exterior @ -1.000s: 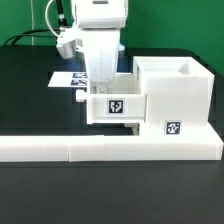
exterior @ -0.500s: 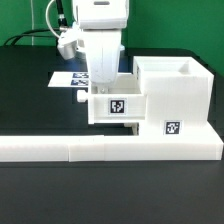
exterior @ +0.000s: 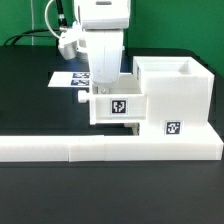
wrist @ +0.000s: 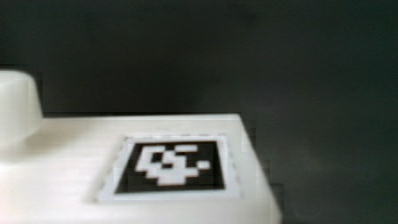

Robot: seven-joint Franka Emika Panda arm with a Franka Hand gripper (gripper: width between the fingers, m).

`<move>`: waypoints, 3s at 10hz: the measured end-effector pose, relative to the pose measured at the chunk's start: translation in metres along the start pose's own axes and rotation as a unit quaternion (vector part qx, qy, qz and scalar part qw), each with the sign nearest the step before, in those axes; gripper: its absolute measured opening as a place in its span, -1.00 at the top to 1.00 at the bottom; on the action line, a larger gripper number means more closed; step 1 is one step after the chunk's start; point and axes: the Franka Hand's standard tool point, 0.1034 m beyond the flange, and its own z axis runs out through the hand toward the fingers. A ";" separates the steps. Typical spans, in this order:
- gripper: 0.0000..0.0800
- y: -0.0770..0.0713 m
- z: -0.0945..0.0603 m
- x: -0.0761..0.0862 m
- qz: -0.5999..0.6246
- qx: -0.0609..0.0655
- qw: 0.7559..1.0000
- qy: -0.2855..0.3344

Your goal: Assemble drawer

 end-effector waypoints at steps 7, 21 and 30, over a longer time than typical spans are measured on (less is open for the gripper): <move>0.89 -0.002 0.002 0.016 0.037 0.001 0.999 0.001; -0.62 0.000 -0.037 -0.017 0.013 0.017 1.000 -0.014; -0.62 -0.001 -0.021 -0.057 -0.012 0.032 0.996 0.087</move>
Offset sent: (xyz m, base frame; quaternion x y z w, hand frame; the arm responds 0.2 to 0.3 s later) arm 0.0074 0.0228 -0.0013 -0.0363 -0.0041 0.0113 0.9993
